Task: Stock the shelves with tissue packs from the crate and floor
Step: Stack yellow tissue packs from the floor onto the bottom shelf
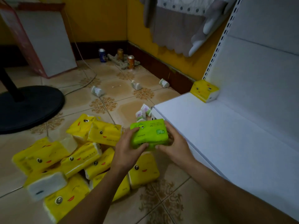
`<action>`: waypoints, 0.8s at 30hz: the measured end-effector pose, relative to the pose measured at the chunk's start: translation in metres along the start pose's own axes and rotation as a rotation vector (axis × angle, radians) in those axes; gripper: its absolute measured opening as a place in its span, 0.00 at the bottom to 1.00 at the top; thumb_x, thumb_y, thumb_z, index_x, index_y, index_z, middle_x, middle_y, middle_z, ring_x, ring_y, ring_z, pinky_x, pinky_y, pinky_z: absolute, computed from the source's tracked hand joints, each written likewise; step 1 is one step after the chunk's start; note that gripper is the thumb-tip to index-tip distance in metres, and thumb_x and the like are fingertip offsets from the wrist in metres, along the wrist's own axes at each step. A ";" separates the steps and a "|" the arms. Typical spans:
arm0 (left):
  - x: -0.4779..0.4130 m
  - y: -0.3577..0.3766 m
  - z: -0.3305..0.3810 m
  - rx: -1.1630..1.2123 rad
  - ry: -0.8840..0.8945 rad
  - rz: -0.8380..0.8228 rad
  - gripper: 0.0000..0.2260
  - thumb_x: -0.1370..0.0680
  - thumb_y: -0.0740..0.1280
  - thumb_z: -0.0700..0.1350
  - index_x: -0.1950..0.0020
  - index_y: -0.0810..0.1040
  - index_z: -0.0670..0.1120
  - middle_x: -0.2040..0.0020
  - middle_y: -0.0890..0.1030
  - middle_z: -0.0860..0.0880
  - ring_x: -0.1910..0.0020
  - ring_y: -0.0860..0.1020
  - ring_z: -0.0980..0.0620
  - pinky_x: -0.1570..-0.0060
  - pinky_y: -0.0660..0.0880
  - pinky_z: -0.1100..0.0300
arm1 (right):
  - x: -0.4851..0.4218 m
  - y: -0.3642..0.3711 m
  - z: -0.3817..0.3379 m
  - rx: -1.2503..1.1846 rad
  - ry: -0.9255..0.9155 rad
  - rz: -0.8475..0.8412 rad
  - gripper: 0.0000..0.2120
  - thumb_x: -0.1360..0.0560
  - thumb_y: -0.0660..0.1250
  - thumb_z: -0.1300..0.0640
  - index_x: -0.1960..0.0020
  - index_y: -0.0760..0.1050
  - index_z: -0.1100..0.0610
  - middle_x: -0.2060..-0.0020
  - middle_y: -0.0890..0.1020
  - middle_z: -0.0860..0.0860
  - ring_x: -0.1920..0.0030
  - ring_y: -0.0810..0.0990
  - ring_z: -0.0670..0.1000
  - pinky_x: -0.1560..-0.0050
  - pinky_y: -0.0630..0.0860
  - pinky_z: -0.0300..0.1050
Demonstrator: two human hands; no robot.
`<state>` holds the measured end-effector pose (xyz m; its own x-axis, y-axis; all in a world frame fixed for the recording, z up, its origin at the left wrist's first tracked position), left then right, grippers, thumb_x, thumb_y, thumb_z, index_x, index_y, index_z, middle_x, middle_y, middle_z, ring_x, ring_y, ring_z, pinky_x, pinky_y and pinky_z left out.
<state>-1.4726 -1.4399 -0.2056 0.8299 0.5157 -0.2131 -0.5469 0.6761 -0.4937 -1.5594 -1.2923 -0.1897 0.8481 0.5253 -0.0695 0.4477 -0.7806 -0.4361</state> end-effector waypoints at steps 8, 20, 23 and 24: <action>-0.057 -0.061 0.101 0.026 0.168 0.148 0.13 0.29 0.73 0.42 0.47 0.76 0.45 0.52 0.77 0.52 0.52 0.76 0.50 0.59 0.73 0.61 | -0.036 -0.055 -0.121 -0.081 -0.059 0.031 0.34 0.30 0.72 0.63 0.29 0.64 0.46 0.35 0.72 0.46 0.35 0.71 0.46 0.43 0.73 0.36; -0.140 -0.235 0.261 0.009 0.411 0.260 0.33 0.34 0.66 0.63 0.34 0.67 0.48 0.40 0.70 0.49 0.42 0.72 0.49 0.49 0.74 0.54 | -0.097 -0.094 -0.349 -0.389 -0.040 0.103 0.21 0.26 0.67 0.59 0.35 0.67 0.51 0.44 0.76 0.51 0.53 0.76 0.48 0.65 0.75 0.39; -0.154 -0.277 0.287 0.077 0.411 0.232 0.35 0.34 0.59 0.68 0.33 0.68 0.49 0.39 0.71 0.48 0.41 0.73 0.47 0.46 0.73 0.49 | -0.092 -0.105 -0.395 -0.388 -0.039 0.171 0.26 0.37 0.69 0.54 0.40 0.70 0.57 0.53 0.76 0.52 0.57 0.75 0.48 0.60 0.72 0.43; -0.156 -0.286 0.297 0.072 0.402 0.182 0.36 0.36 0.59 0.68 0.33 0.68 0.50 0.38 0.72 0.48 0.42 0.74 0.48 0.45 0.73 0.50 | -0.089 -0.110 -0.406 -0.372 -0.046 0.193 0.28 0.41 0.67 0.53 0.42 0.70 0.57 0.54 0.76 0.52 0.57 0.74 0.49 0.57 0.71 0.44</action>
<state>-1.4786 -1.5576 0.2192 0.6887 0.3938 -0.6088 -0.6823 0.6359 -0.3606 -1.5692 -1.3907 0.2290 0.9166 0.3658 -0.1615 0.3612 -0.9307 -0.0582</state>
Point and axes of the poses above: each hand's wrist, its own x-axis away from the middle knuckle, its own y-axis out of the palm, z = x × y, the point moved 4 cm from there along -x, towards the middle knuckle
